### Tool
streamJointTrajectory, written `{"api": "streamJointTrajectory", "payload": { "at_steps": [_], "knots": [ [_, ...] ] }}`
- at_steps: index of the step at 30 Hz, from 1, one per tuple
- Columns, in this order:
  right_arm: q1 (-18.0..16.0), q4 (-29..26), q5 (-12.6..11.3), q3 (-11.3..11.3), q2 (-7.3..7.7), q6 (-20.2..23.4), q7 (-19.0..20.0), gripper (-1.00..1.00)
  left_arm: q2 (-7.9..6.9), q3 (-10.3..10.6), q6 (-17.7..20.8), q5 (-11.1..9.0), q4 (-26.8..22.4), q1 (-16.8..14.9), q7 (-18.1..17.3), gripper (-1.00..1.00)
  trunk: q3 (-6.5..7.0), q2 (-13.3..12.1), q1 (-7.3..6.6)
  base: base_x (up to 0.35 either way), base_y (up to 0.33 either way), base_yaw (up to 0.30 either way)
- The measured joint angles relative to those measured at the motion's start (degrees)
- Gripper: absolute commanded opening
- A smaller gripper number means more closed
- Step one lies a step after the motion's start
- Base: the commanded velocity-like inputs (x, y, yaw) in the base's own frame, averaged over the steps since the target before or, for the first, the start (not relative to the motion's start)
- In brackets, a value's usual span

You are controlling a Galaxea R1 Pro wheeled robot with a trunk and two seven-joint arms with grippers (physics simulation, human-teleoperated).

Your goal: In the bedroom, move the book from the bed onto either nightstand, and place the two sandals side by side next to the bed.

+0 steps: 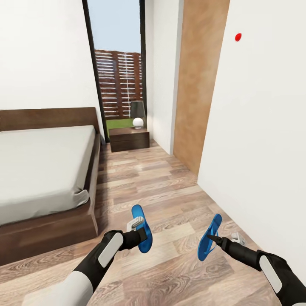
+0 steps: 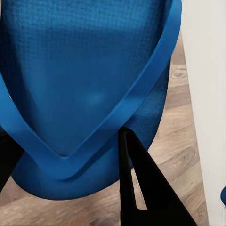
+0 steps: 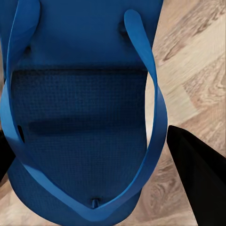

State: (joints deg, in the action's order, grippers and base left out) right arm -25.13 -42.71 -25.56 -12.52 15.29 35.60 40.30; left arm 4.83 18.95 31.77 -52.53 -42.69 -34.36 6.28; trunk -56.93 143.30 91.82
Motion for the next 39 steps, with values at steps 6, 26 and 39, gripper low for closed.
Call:
{"api": "streamJointTrajectory", "payload": {
  "at_steps": [6, 26, 39],
  "knots": [
    [0.0, 0.0, 0.0, 0.0, 0.0, 0.0, 0.0, -1.0, 0.05, 0.0, -0.1, 0.0, 0.1, 0.0, 0.0, -1.0, 0.0, 0.0, 0.0, 0.217, -0.187, 0.218],
    [0.0, 0.0, 0.1, 0.1, 0.0, 0.0, 0.0, -1.0, 0.1, 0.0, -0.1, 0.0, 0.1, 0.0, 0.0, -1.0, 0.0, 0.0, 0.0, 0.218, -0.189, 0.234],
    [0.0, 0.0, 0.1, 0.1, 0.0, 0.0, 0.0, -1.0, 0.1, 0.0, -0.1, 0.0, 0.1, 0.0, 0.0, -1.0, 0.0, 0.0, 0.0, 0.218, -0.213, 0.235]
  ]
}}
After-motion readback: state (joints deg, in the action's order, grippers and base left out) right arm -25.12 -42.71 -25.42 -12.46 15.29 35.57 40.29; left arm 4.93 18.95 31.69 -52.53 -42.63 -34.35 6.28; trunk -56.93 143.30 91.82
